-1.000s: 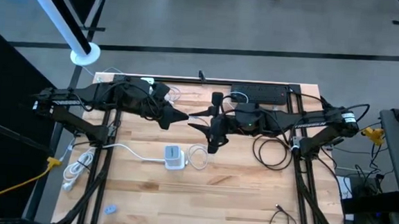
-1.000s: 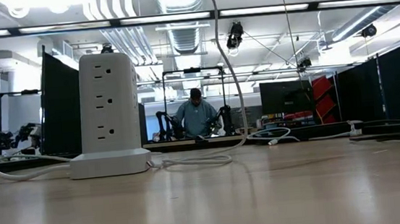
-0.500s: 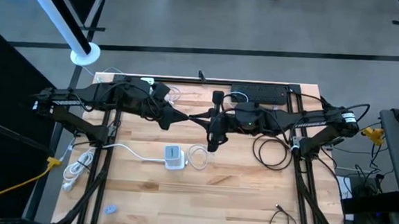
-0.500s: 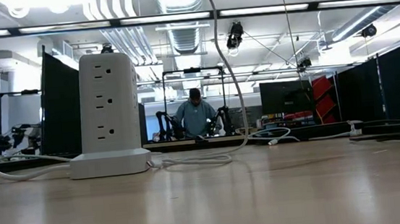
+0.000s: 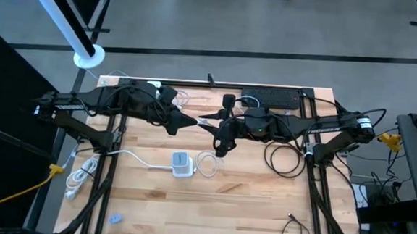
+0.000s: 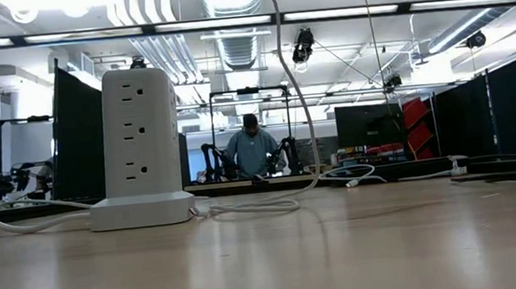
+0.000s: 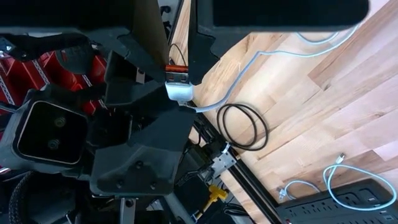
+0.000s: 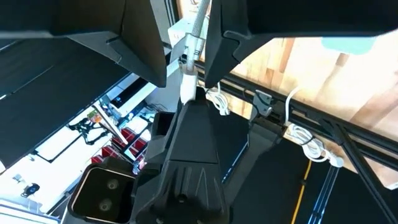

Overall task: Insert USB
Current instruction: Insert the bottom white charger cable into the bottom white outlet extension

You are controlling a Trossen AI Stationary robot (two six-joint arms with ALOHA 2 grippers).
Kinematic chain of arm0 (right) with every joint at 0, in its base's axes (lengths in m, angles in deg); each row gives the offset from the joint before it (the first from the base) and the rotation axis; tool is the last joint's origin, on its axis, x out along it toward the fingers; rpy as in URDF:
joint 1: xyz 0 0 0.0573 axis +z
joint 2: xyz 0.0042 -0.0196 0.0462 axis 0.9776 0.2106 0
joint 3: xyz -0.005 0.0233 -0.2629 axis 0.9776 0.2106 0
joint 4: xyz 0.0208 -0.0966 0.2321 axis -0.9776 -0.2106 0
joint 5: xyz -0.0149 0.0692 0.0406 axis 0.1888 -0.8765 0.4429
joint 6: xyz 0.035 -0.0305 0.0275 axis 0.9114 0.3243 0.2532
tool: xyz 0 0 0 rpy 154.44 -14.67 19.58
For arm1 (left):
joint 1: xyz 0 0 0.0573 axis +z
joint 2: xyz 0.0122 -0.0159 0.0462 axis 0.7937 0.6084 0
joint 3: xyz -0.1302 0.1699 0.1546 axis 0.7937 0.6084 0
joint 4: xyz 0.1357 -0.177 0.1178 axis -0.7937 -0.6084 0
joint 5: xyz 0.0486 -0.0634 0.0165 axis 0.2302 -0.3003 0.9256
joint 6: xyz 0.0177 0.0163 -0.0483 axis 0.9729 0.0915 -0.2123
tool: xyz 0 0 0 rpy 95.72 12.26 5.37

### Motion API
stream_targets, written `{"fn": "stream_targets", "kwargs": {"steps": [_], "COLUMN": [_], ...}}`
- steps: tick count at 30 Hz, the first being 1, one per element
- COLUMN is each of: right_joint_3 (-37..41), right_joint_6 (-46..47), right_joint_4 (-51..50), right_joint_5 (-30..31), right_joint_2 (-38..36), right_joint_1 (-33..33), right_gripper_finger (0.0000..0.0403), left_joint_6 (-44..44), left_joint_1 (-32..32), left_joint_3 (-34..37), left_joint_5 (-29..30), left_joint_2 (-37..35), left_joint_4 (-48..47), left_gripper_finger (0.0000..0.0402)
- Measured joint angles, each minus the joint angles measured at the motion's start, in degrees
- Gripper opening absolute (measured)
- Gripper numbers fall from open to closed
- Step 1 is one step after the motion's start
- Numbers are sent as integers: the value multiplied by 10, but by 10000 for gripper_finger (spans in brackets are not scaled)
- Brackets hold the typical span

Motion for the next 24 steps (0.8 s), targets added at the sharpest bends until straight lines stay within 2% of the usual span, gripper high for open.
{"fn": "stream_targets", "kwargs": {"steps": [8, 14, 17, 24], "right_joint_3": [0, 0, 0, 0], "right_joint_6": [0, 13, 19, 41], "right_joint_4": [0, -1, -1, -22], "right_joint_5": [0, 1, 1, -5], "right_joint_2": [0, 0, 0, -3], "right_joint_1": [0, 0, 0, 0], "right_gripper_finger": [16, 12, 12, 12], "left_joint_6": [3, 19, 64, 171], "left_joint_1": [0, 0, 0, 0], "left_joint_3": [0, 0, 0, 0], "left_joint_5": [-1, -1, -6, -65], "left_joint_2": [0, 0, 0, -4], "left_joint_4": [4, -1, -2, -23], "left_gripper_finger": [37, 37, 40, 136]}}
